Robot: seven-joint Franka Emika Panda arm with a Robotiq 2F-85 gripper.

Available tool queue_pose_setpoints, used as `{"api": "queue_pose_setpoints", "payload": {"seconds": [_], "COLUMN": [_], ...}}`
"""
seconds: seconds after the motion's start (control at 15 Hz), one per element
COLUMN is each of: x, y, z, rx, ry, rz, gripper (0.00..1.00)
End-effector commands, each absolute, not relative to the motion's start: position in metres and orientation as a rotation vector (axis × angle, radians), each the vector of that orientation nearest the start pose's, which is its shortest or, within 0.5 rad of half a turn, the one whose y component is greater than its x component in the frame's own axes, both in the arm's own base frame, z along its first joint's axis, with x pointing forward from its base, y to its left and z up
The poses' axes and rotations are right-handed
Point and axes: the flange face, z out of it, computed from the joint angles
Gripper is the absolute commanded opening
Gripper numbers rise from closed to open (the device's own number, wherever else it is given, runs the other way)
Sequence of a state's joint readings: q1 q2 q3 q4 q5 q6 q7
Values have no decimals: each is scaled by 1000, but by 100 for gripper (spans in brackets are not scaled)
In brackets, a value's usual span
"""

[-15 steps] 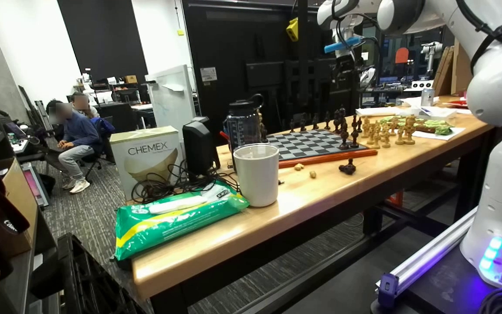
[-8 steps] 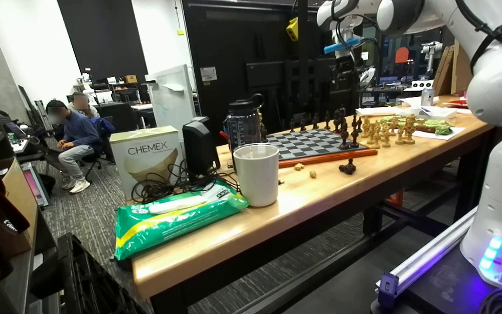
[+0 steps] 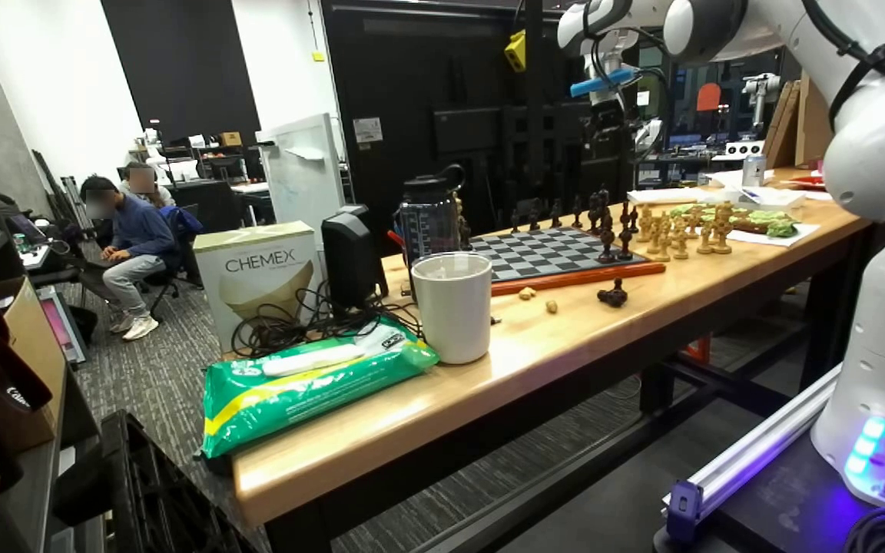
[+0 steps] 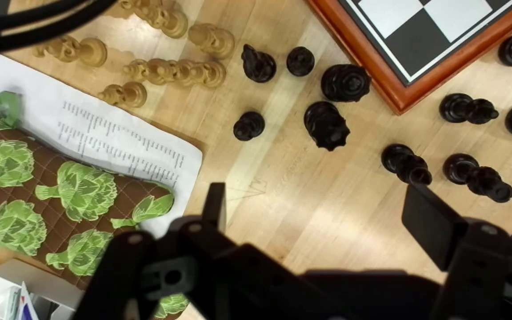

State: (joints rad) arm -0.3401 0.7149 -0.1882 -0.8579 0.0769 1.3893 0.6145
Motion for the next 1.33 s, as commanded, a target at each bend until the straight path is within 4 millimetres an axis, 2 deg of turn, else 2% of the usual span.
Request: {"api": "queue_pose_setpoints", "payload": {"seconds": [0.0, 0.33, 0.53, 0.93, 1.27], "x": [652, 655, 654, 637, 620], "y": [-305, -293, -292, -294, -285], "z": [479, 471, 464, 455, 447], "rx": [-2729, -2734, -2728, -2701, -2687], "ry": [1650, 1650, 1650, 1658, 1673], "rz": [265, 247, 233, 209, 217], "gripper": [100, 100, 100, 100, 100]}}
